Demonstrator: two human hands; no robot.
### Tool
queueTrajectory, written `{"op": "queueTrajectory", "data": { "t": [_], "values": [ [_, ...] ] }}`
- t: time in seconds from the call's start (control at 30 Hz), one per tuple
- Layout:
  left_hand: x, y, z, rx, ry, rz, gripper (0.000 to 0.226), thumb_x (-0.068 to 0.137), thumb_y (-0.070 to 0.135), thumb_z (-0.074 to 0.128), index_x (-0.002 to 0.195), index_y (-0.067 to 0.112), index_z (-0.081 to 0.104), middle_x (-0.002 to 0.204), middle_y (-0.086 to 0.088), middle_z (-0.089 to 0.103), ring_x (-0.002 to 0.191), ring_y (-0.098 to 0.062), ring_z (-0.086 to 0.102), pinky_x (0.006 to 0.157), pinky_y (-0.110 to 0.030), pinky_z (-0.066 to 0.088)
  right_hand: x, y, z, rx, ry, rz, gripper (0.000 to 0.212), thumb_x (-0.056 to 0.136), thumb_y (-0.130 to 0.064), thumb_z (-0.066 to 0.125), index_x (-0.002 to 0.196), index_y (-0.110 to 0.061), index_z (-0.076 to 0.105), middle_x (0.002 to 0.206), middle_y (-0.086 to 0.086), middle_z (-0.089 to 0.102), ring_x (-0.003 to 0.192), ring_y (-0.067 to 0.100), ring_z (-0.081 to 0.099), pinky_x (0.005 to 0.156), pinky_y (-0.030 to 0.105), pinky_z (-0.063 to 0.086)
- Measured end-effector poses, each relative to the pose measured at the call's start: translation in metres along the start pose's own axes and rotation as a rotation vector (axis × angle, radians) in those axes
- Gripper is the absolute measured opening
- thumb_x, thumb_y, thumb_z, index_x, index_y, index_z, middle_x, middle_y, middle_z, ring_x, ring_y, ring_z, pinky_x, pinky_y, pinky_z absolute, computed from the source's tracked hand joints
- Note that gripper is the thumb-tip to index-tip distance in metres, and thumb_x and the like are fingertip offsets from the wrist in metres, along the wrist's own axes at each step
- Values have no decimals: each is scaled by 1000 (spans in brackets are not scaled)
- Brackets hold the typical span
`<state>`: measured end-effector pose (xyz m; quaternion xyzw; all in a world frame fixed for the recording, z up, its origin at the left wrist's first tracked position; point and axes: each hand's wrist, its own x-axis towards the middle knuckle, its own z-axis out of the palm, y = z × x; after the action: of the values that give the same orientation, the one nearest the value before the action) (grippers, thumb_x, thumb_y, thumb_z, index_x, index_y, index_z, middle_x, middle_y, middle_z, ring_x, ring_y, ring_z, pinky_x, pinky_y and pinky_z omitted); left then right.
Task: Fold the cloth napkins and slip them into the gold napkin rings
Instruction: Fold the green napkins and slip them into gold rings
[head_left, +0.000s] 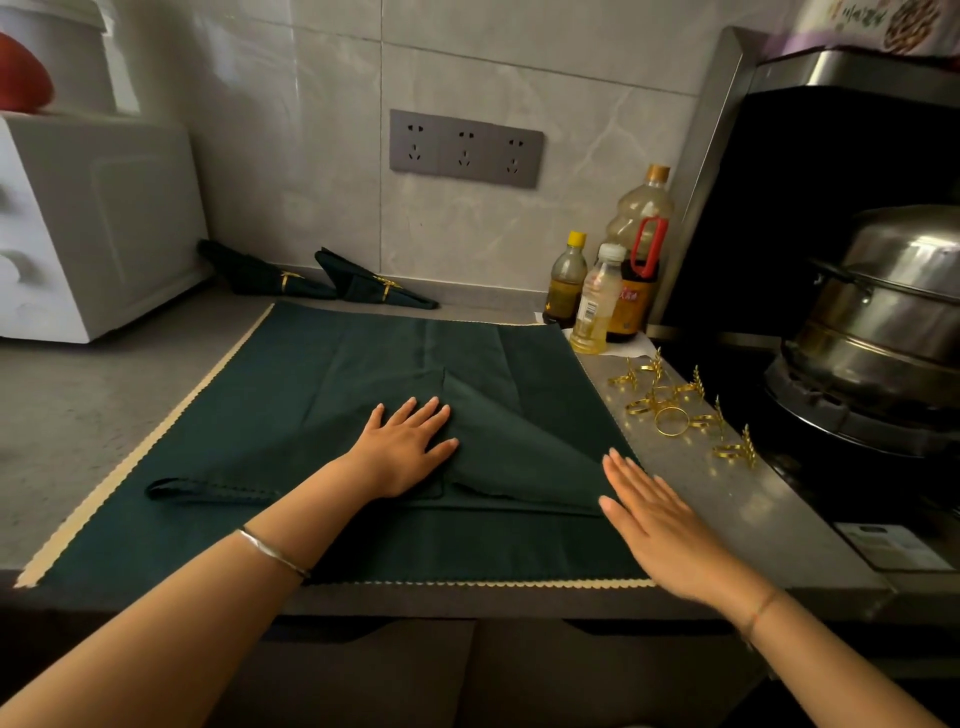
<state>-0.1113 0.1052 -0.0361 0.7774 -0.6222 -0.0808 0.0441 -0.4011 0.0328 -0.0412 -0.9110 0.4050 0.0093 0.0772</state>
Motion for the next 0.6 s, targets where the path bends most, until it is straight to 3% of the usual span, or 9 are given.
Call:
{"op": "queueTrajectory", "data": {
  "t": [0.17, 0.3, 0.43, 0.5, 0.6],
  "values": [
    [-5, 2, -2, -43, 39, 32, 57, 101, 48, 22, 153, 26, 13, 160, 6, 7, 148, -15, 2, 119, -40, 1, -13, 9, -5, 39, -29, 42, 65, 84, -62, -2, 138, -32, -21, 148, -16, -25, 134, -3, -24, 110, 22, -16],
    [-35, 14, 0, -66, 97, 108, 51, 103, 43, 20, 151, 27, 20, 159, 8, 15, 147, -12, 10, 119, -34, 8, -15, 1, -13, 11, 73, -112, 63, 87, -66, 5, 142, -39, -6, 148, -27, -13, 136, -10, -16, 112, 19, -16],
    [-72, 17, 5, -70, 76, 202, 71, 88, 64, 8, 151, 32, 20, 158, 13, 15, 146, -8, 8, 120, -29, 7, -13, -24, -21, 25, 33, -254, 51, 93, -55, 24, 142, -44, 14, 145, -32, 7, 129, -20, -3, 115, 16, -8],
    [-87, 14, 3, -84, 64, 246, 90, 73, 72, -6, 151, 34, 19, 157, 17, 13, 145, -4, 7, 116, -23, 3, -11, -34, -23, -20, 61, -285, 49, 97, -49, 29, 143, -41, 20, 142, -32, 10, 125, -19, 0, 107, 5, -12],
    [-97, 9, 3, -73, 74, 307, 96, 69, 74, -13, 150, 35, 19, 156, 20, 15, 144, 0, 8, 112, -17, 0, -10, -41, -28, -89, 113, -299, 46, 99, -46, 33, 144, -38, 26, 135, -33, 15, 119, -17, 5, 85, -7, -17]
  ]
}}
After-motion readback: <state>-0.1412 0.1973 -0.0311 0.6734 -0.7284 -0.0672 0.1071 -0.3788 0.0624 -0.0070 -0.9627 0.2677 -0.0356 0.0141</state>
